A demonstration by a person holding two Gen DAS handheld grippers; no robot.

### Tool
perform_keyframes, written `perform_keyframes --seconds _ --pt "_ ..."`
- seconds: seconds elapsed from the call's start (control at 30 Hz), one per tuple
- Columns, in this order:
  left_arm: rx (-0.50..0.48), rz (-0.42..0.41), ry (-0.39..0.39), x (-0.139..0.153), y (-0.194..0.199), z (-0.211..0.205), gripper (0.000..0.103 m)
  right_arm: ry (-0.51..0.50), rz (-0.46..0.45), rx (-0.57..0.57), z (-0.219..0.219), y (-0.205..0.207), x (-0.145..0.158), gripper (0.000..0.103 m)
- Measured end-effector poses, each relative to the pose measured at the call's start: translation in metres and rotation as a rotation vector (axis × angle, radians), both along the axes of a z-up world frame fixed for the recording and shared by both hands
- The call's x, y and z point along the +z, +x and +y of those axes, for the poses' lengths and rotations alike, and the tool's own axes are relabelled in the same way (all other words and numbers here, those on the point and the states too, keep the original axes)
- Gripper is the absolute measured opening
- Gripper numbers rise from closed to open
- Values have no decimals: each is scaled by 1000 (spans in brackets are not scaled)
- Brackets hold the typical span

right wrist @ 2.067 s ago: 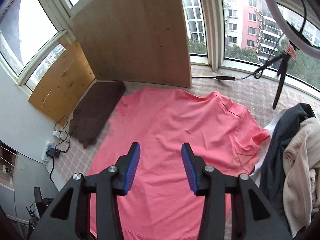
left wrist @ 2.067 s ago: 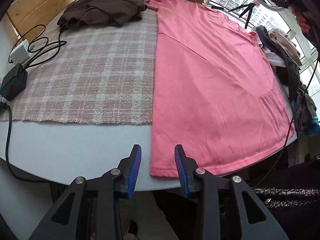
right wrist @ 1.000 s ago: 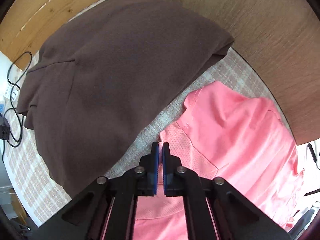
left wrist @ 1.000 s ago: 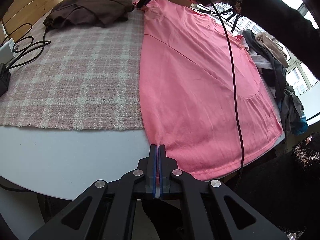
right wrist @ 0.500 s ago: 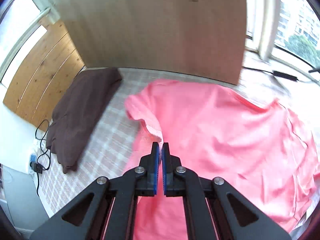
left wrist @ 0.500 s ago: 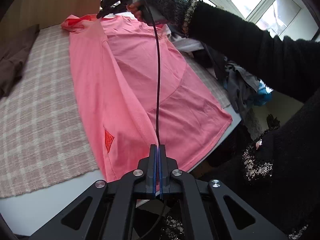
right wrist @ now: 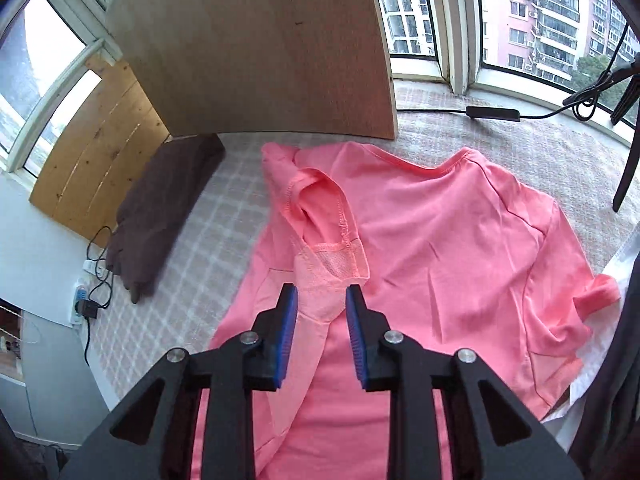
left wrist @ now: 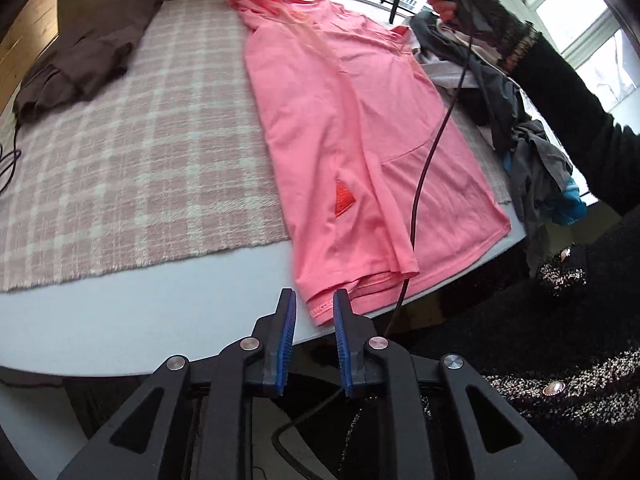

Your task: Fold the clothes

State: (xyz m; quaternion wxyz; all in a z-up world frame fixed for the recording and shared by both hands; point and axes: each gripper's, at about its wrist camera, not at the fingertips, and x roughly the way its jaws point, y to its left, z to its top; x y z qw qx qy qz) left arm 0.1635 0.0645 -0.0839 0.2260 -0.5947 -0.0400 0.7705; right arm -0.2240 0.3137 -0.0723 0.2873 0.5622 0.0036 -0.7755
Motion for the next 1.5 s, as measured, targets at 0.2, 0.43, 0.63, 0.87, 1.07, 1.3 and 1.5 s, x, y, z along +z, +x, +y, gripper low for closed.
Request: perform_keyframes --seconds 0.2,0.43,0.63,0.87,1.07,1.3,1.5 --pt "-27 -30 -29 -33 -6 20 22 3 -49 127 -6 57 7 26" --pt "-60 0 -97 -39 -1 25 27 -11 -149 271 -14 137 4 31" --pt "-104 26 -123 -39 -3 21 28 -60 -358 241 -27 228 -57 32" --pt "-117 47 -107 -25 3 7 28 -69 -468 213 -40 270 -87 32" --pt "-161 33 -112 -38 -4 14 28 -55 -414 281 -44 279 -84 18" --pt "-210 48 -107 -39 1 34 1 -109 -445 230 -17 272 -89 4" --pt "-222 120 -156 -8 13 37 1 -200 -472 227 0 271 -77 3"
